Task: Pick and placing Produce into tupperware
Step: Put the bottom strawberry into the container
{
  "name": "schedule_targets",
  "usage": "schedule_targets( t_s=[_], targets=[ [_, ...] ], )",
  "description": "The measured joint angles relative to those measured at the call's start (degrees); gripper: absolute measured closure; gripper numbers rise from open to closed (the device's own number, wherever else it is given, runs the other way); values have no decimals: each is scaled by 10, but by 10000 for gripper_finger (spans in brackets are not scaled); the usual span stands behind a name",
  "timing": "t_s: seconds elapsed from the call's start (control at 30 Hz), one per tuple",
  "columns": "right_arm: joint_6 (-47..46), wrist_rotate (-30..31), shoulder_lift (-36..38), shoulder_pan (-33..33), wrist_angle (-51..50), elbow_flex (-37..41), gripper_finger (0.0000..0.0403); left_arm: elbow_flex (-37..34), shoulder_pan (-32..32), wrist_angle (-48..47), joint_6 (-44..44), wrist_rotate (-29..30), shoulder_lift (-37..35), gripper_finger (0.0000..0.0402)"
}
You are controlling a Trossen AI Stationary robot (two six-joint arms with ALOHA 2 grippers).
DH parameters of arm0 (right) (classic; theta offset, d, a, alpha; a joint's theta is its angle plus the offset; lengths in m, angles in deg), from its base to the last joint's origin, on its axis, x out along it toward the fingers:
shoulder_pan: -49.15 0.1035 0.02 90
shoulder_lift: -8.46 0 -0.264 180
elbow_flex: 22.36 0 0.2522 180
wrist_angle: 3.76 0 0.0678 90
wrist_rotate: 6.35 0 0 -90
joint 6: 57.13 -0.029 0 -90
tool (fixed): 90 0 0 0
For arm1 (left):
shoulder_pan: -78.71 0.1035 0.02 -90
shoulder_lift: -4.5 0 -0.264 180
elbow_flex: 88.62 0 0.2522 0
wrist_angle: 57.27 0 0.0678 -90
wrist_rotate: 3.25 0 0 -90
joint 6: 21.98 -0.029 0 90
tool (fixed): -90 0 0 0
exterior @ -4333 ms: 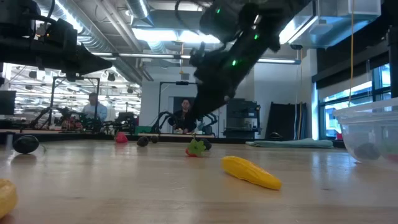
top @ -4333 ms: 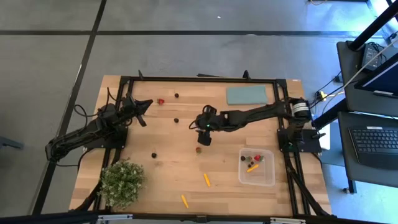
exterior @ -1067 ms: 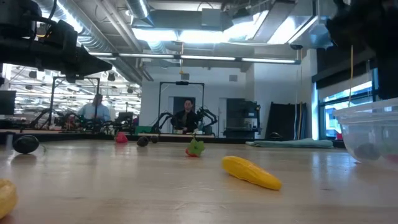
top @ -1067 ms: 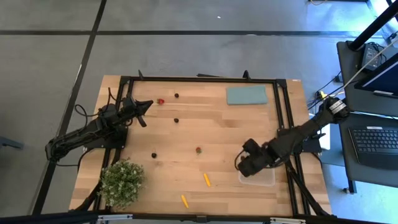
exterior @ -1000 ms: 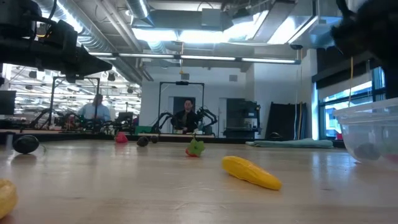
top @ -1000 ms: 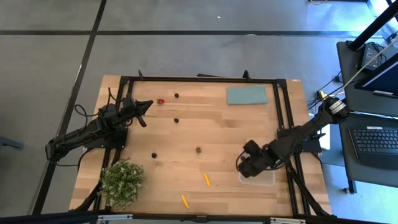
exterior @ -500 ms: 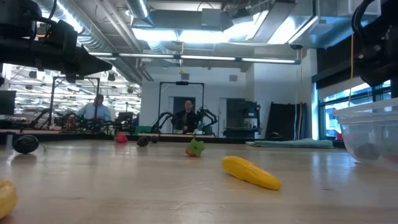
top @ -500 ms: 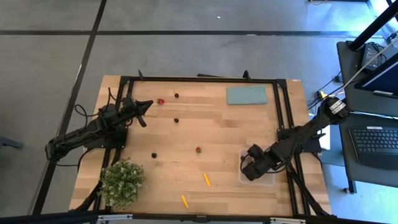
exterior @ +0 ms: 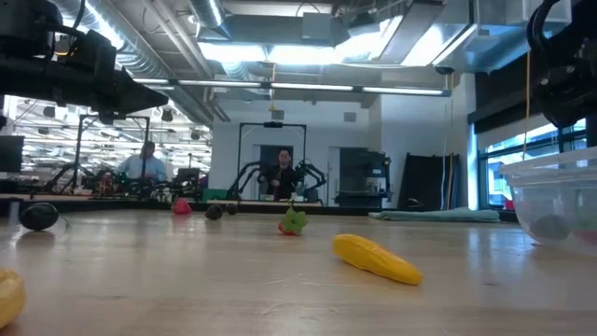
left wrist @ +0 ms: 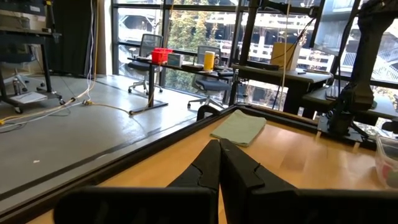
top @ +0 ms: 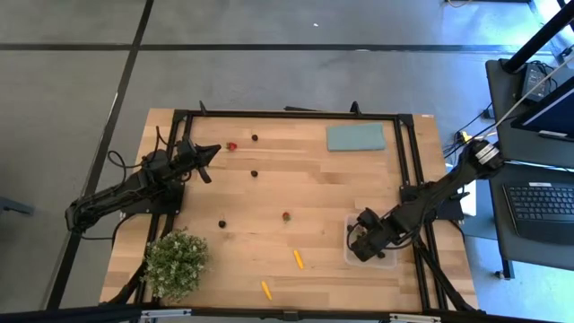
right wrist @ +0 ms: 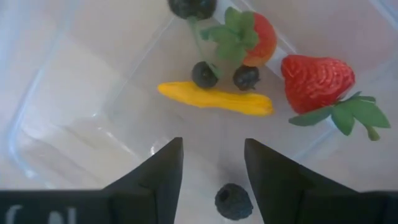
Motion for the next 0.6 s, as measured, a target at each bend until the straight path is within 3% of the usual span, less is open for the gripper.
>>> schedule_targets(
  t_s=[0.13, 0.3, 0.47, 0.6],
  targets=[
    [19, 7, 13, -12, -21, -21, 228, 0, 0, 0, 0, 0, 0, 401],
    [107, 60, 28, -48, -26, -70, 228, 0, 0, 0, 0, 0, 0, 401],
    [265, 143, 28, -96, 9, -134, 228, 0, 0, 0, 0, 0, 0, 401],
    [469, 207, 27, -127, 95, -155, 228, 0, 0, 0, 0, 0, 0, 401]
  ],
)
